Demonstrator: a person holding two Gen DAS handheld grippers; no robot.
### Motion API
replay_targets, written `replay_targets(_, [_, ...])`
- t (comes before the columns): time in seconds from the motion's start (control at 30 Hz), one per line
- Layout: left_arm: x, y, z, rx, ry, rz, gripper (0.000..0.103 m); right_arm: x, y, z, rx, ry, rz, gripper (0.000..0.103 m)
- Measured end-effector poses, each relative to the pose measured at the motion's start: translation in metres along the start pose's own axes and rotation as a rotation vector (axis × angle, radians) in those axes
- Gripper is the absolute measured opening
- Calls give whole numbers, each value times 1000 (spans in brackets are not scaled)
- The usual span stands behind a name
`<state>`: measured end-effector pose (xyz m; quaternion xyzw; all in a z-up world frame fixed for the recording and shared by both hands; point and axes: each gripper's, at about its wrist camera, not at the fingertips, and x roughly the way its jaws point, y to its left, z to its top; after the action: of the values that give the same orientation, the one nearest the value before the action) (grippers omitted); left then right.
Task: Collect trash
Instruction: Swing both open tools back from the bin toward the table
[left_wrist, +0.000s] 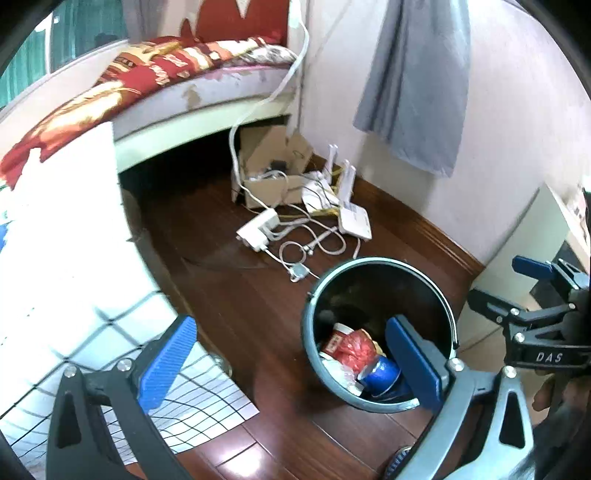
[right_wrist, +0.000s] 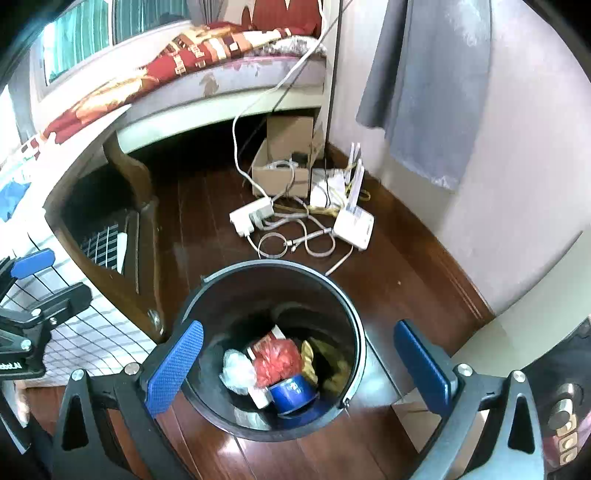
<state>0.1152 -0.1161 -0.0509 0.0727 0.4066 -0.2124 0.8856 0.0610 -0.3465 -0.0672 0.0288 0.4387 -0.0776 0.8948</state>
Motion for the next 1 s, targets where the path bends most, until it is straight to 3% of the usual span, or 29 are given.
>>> replay_targets(0.3, [-50,56,4,-84,-92,95,103,-20,37,24,-3,-98,56,103])
replay_targets(0.47, [-71,91,1,-131,-136,144,103,-23,75,39,-61,-93,91,103])
replay_targets(0.57, [-85,117,-6,-174,-162,156,103,-30,101,49,-92,-125,136,103])
replay_targets(0.73, [-107,161,-20,-237,-188,240,103,-43,154,64,-168,-190,209,103])
replay_targets(1.0, [-129,236,-32,-302,-213,367,101,-49,240,84,-282,-221,330,103])
